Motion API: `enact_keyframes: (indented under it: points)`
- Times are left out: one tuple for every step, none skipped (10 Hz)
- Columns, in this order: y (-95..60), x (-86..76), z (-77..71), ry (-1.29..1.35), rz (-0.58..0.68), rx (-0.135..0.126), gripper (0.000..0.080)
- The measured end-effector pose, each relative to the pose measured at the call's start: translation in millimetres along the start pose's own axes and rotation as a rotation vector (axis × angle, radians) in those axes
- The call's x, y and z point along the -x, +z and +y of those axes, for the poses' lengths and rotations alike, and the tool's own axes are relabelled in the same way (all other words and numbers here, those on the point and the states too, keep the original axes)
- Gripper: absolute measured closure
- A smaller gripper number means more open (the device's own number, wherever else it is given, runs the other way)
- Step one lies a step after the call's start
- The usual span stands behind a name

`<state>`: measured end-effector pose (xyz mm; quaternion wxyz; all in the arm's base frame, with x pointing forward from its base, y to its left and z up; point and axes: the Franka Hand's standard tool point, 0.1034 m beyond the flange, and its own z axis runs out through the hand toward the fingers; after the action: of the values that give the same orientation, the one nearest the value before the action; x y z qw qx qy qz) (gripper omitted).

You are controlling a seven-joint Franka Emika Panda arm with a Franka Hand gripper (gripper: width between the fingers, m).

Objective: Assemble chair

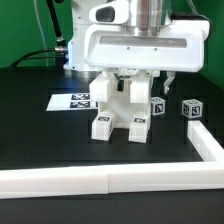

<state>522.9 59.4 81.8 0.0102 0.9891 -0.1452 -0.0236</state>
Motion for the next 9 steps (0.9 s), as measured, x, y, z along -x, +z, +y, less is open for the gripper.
enact_keyframes:
  points:
    - [-5.8,0.7,-1.2,-0.001,-0.006,-0.003,0.0150]
    - [-13.7,2.5,-3.4,-0.001,-0.017,-0.006,0.0150]
    - [-22.7,4.0,-5.8,-0.002,-0.025,-0.011,0.0150]
    - [-32.2,6.4,-8.4,0.005,-0.032,-0.017,0.0150]
    - [-43.4,11.3,-13.4,0.017,-0.043,-0.021,0.0150]
    - [-52.2,14.9,-20.3,0.029,-0.041,-0.027,0.0150]
    - [-59.4,20.2,-28.8,0.050,-0.044,-0.031,0.0150]
    - [-64.5,26.9,-38.6,0.072,-0.043,-0.034,0.0150]
    - [-66.4,32.7,-49.2,0.089,-0.041,-0.036,0.0150]
